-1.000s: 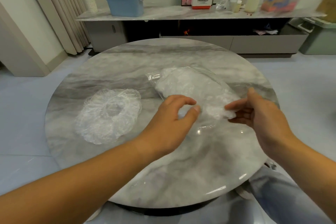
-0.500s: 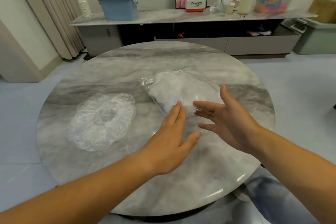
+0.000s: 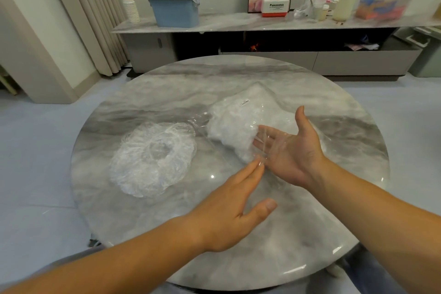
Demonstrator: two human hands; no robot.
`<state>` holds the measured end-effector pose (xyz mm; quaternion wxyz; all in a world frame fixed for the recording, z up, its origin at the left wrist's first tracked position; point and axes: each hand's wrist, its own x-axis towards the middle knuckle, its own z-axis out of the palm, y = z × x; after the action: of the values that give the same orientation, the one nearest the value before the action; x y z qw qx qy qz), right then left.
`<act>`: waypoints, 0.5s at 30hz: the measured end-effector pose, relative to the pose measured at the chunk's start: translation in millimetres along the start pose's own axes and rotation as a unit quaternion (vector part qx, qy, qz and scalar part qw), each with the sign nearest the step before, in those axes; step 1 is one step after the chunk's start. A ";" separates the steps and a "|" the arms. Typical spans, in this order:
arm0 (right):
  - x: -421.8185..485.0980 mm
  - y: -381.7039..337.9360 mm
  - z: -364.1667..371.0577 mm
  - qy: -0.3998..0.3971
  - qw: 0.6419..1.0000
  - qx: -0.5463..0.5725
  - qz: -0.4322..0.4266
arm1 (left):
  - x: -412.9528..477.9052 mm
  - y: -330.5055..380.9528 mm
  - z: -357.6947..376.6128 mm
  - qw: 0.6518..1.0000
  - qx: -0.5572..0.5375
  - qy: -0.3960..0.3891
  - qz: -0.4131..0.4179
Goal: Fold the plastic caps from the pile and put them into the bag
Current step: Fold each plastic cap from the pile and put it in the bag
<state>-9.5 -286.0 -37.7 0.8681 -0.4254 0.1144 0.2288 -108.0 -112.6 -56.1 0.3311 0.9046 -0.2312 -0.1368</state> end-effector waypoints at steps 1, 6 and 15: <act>2.3 1.1 1.6 0.004 1.000 0.004 0.000 | -0.9 -1.5 0.6 1.000 0.000 0.001 0.000; 1.9 5.3 5.5 0.013 0.999 0.025 -0.031 | -0.4 -6.3 -0.5 1.000 -0.018 0.010 -0.024; -33.9 -1.5 -12.7 0.030 0.998 0.007 -0.048 | 3.2 -16.0 -1.5 0.999 -0.028 0.043 -0.015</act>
<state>-38.3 -307.1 -31.1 0.8770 -0.4312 0.1218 0.1734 -99.5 -102.7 -65.9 0.3635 0.9034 -0.1996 -0.1088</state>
